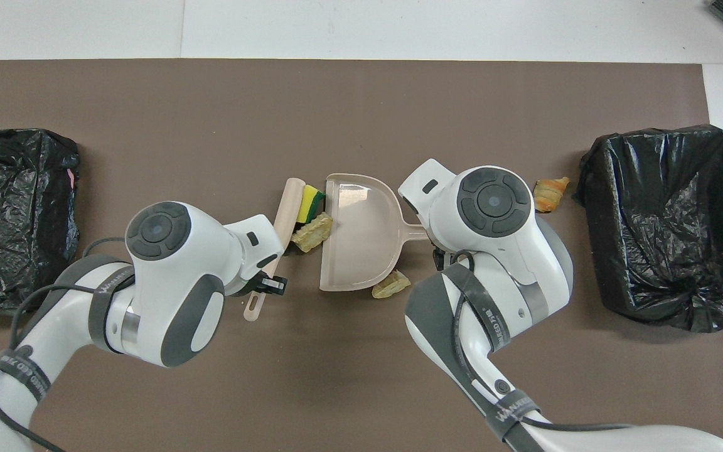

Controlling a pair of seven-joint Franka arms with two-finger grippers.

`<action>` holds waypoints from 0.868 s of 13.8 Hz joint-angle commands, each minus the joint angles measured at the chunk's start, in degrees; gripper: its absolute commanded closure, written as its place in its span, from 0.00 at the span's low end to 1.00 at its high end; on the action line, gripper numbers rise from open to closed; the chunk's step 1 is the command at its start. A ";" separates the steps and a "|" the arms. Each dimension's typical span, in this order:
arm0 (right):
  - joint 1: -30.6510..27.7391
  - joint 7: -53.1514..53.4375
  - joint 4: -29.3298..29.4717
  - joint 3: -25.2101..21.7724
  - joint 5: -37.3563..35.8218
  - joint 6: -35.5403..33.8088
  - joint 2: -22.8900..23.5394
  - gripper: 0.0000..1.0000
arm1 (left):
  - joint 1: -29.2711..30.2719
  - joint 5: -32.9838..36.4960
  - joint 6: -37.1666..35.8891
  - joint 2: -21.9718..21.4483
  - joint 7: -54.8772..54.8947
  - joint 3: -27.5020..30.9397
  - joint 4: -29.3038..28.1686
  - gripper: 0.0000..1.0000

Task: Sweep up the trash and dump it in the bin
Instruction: 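Sweep the sponge pieces into the dustpan with the left gripper's brush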

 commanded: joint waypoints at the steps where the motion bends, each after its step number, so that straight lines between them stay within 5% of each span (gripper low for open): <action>1: -0.14 -2.23 -0.91 0.28 1.23 0.92 -0.22 1.00 | -5.71 -1.69 -1.73 -1.74 -7.50 1.00 0.89 1.00; 5: -0.14 -2.23 -0.91 0.28 1.23 0.83 -0.22 1.00 | -4.95 -1.87 -5.32 -6.58 -18.58 1.87 3.00 1.00; 12: -0.05 -2.23 -0.91 0.28 1.23 0.83 -0.22 1.00 | 15.07 -0.90 -16.93 -8.25 -19.52 2.14 2.05 1.00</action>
